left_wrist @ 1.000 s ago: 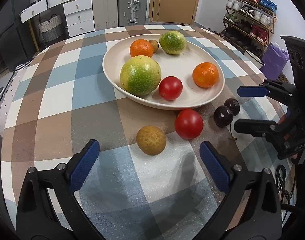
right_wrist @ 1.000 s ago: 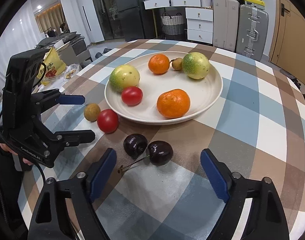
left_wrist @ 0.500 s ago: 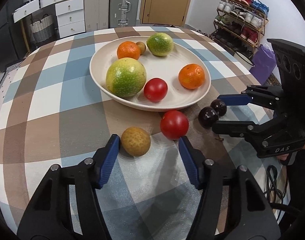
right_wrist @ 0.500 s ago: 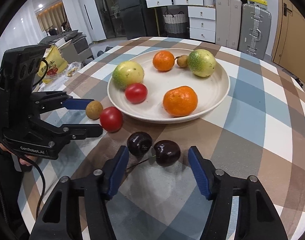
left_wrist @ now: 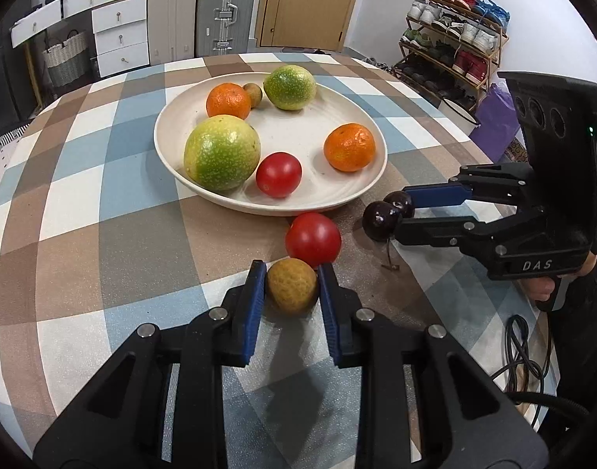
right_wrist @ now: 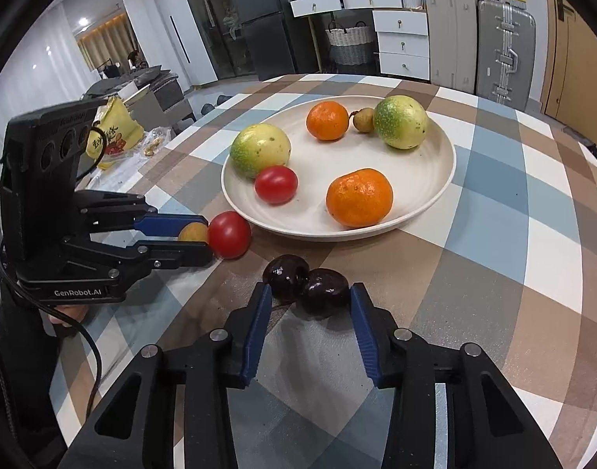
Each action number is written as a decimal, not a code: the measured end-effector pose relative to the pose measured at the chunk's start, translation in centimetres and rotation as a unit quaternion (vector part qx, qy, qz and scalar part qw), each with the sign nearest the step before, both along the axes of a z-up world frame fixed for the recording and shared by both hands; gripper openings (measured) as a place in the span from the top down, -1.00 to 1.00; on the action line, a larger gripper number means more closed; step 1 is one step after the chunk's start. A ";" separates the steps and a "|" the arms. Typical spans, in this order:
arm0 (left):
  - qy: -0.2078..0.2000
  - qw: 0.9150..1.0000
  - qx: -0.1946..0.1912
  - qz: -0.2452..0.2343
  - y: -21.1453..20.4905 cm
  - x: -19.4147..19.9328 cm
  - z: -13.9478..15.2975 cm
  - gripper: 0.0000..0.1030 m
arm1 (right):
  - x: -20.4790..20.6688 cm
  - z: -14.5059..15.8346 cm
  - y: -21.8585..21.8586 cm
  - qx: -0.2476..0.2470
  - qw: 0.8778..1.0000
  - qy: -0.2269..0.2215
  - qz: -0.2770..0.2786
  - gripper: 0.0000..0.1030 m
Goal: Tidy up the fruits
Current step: 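Carry the brown fruit and cherries into the white plate and open both tools, then close the left tool on a red tomato while the right tool grasps a dark cherry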
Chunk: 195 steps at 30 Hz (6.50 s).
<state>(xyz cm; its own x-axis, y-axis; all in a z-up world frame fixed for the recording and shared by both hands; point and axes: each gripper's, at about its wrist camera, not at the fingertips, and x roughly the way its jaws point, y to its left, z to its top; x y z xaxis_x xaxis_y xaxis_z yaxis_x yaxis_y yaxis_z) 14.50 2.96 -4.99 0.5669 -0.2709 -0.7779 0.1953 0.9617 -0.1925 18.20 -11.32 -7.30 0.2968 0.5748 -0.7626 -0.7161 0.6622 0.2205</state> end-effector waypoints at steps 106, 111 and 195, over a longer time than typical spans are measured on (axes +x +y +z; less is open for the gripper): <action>-0.144 0.983 0.033 0.107 -1.5 7.7 3.9 0.53 | 6.7 2.9 0.1 0.073 0.982 -0.069 -0.163 0.50; -0.143 0.984 0.036 0.098 -2.0 8.0 3.5 0.53 | 6.7 2.8 0.2 0.069 0.982 -0.071 -0.161 0.49; -0.020 0.999 0.017 0.021 -1.8 1.8 -0.6 0.19 | -1.7 -0.7 3.0 -0.081 0.994 -0.080 0.008 -0.39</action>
<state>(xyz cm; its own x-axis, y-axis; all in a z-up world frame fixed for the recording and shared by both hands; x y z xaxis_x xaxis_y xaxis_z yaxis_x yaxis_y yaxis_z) 16.32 1.14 -5.59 0.6079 -0.2202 -0.7629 0.1620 0.9750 -0.1523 16.52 -8.34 -8.03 0.4133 0.4546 -0.7890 -0.7440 0.6682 -0.0048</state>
